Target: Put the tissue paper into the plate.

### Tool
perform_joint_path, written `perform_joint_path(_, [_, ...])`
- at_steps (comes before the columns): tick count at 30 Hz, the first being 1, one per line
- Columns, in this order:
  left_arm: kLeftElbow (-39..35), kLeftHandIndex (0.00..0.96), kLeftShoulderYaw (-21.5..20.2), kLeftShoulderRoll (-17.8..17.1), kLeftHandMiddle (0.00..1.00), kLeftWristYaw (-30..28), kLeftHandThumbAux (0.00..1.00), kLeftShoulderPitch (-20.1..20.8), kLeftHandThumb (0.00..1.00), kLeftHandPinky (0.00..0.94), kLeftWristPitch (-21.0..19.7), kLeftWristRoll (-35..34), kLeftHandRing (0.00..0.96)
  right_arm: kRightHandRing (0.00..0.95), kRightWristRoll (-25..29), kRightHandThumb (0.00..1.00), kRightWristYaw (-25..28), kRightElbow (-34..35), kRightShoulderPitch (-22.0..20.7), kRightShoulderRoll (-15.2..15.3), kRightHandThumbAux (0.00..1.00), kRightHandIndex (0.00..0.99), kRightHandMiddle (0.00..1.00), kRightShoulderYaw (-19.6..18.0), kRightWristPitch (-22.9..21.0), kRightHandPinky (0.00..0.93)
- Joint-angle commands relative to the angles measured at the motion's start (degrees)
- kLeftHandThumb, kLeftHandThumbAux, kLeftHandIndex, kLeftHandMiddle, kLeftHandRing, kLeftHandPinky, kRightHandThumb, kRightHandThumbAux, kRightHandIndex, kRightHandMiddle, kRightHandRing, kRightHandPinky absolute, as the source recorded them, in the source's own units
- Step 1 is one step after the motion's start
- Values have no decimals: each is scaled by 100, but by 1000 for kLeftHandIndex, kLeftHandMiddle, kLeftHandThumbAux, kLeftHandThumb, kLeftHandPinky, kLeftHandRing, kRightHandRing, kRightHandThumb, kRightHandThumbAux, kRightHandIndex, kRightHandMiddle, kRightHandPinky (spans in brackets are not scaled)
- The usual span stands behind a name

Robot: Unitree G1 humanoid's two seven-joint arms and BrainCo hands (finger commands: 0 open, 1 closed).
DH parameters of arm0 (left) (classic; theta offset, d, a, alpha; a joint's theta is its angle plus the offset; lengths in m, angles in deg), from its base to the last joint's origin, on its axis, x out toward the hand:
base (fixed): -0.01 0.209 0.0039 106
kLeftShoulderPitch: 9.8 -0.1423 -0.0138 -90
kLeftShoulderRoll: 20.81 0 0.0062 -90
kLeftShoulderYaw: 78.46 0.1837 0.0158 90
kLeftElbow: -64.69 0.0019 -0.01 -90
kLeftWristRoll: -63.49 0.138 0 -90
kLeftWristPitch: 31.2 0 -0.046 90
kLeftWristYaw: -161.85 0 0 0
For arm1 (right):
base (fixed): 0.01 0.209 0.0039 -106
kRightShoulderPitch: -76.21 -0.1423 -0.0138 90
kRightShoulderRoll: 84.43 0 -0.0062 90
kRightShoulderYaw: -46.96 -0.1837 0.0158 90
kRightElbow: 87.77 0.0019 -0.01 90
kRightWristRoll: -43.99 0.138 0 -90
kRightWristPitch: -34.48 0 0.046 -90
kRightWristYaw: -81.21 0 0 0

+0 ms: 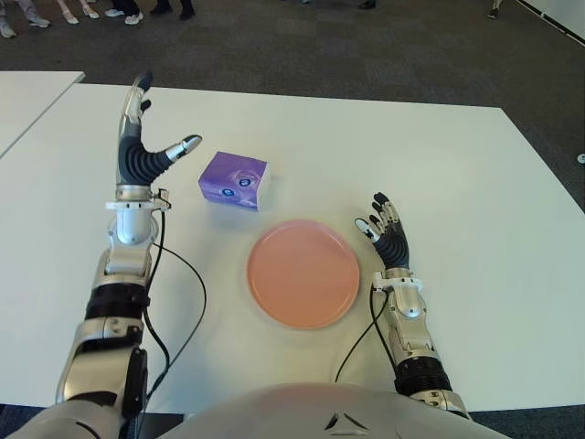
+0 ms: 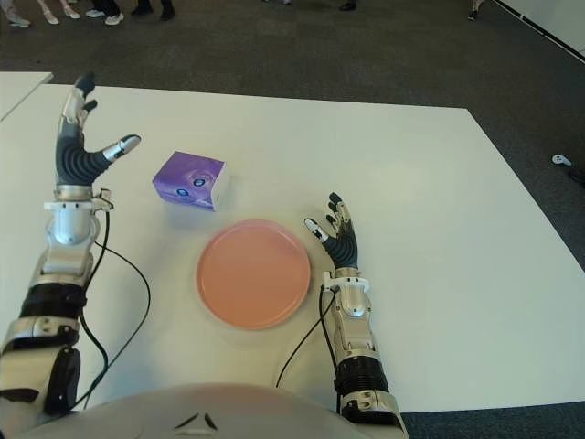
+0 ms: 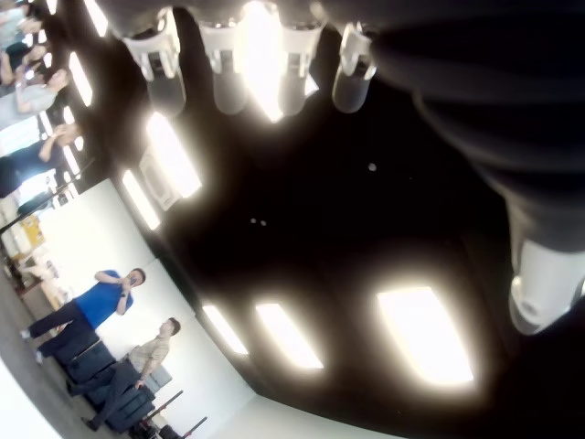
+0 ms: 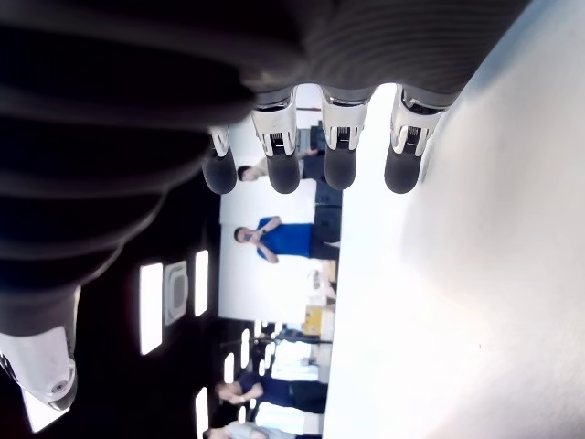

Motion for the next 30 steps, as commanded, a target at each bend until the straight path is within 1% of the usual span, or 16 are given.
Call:
perform_joint_path(1, [134, 0, 127, -226, 0, 79, 509, 224, 26, 0, 182, 287, 0, 0, 55, 0, 40, -217, 111, -4, 559, 0, 0, 9, -101, 0])
perform_joint_path(3, [-88, 0, 205, -331, 0, -9, 509, 318, 43, 0, 76, 390, 0, 0, 65, 0, 53, -242, 97, -4, 558, 0, 0, 7, -97, 0])
perform_joint_path(5, [-285, 0, 317, -508, 0, -66, 507, 523, 69, 0, -140, 666, 0, 0, 70, 0, 57, -285, 71, -7, 555, 0, 0, 2, -89, 0])
perform_joint_path(7, [-439, 0, 405, -613, 0, -81, 505, 650, 92, 0, -299, 886, 0, 0, 77, 0, 62, -305, 54, -6, 554, 0, 0, -5, -94, 0])
perform_joint_path(11, [-362, 0, 613, -881, 0, -186, 498, 683, 150, 0, -191, 1115, 0, 0, 96, 0, 82, -319, 46, -15, 556, 0, 0, -10, -93, 0])
perform_joint_path(15, [-32, 0, 974, -1154, 0, -324, 475, 940, 188, 0, -149, 1470, 0, 0, 117, 0, 113, -360, 24, -1, 559, 0, 0, -26, -82, 0])
perform_joint_path(19, [372, 0, 1445, -1392, 0, -412, 420, 1229, 226, 0, -71, 1918, 0, 0, 112, 0, 108, -393, 3, 8, 558, 0, 0, -32, -87, 0])
perform_joint_path(23, [635, 0, 1921, -1538, 0, -486, 346, 1472, 258, 0, 195, 2265, 0, 0, 117, 0, 108, -417, -9, 10, 557, 0, 0, -38, -70, 0])
perform_joint_path(27, [969, 0, 2388, -1663, 0, -683, 277, 1762, 272, 0, 547, 2516, 0, 0, 135, 0, 127, -459, -26, 19, 557, 0, 0, -43, -44, 0])
perform_joint_path(30, [1376, 0, 2855, -1682, 0, -917, 236, 2074, 275, 0, 667, 2863, 0, 0, 138, 0, 124, -515, -53, 21, 555, 0, 0, -49, -28, 0])
